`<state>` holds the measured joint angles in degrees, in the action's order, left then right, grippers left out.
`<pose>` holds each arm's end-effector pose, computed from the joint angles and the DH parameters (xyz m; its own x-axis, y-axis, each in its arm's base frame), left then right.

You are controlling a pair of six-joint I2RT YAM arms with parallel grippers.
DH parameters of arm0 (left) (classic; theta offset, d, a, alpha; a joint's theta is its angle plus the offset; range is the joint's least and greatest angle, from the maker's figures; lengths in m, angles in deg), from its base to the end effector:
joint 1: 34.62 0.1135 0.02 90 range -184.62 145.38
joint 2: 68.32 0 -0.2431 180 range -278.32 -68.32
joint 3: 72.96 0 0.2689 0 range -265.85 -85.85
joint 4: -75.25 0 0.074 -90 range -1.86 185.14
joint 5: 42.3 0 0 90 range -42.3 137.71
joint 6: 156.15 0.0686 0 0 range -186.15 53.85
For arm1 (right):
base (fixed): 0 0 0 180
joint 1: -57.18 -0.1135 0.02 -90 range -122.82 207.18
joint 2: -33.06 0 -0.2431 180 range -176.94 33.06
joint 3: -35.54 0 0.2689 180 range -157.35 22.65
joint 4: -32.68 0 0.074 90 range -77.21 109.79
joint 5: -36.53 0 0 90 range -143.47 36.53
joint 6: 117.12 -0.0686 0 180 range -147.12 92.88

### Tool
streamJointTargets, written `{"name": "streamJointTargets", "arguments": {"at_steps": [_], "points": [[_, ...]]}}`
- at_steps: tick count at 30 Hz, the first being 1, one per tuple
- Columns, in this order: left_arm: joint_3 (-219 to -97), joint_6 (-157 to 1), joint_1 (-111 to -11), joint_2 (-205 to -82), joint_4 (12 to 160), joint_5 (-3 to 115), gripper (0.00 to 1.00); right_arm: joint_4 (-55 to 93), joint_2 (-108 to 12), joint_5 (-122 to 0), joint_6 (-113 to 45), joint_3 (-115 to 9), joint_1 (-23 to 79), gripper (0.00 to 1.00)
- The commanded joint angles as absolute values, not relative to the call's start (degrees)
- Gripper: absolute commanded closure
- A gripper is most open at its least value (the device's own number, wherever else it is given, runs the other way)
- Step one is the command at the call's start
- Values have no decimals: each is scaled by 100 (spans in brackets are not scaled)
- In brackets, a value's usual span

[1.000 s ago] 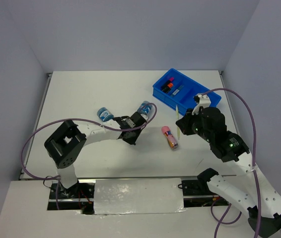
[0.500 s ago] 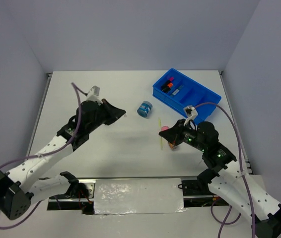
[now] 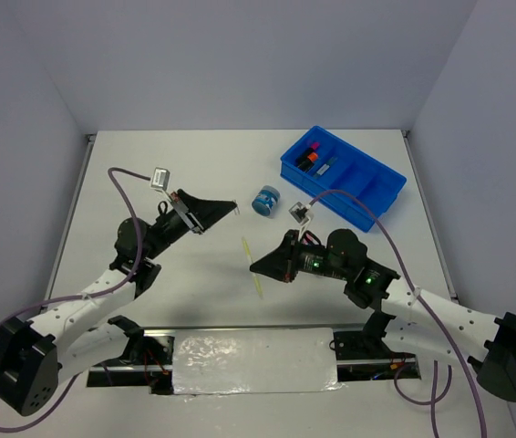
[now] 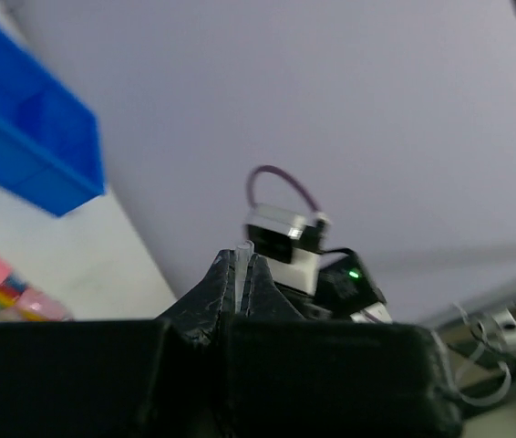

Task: Sort the stationery into containers
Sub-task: Close the pen cap on the pen.

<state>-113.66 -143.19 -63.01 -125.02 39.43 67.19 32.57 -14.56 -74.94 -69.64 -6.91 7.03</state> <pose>0.2315 -0.1511 0.2896 -0.6390 -0.6989 -0.3212 0.4531 -0.0046 -0.8914 0.1481 0.2166 0.2562 -0.6842 0.1618 -0.7112 -0.6589 0.2810 0.6978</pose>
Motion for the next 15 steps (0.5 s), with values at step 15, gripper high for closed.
{"name": "streamJointTargets", "arguments": {"at_steps": [15], "points": [[-10923, -14042, -6248, -11780, 2046, 7460, 100, 4018, -1510, -6877, -6606, -1083, 49, 100]]}}
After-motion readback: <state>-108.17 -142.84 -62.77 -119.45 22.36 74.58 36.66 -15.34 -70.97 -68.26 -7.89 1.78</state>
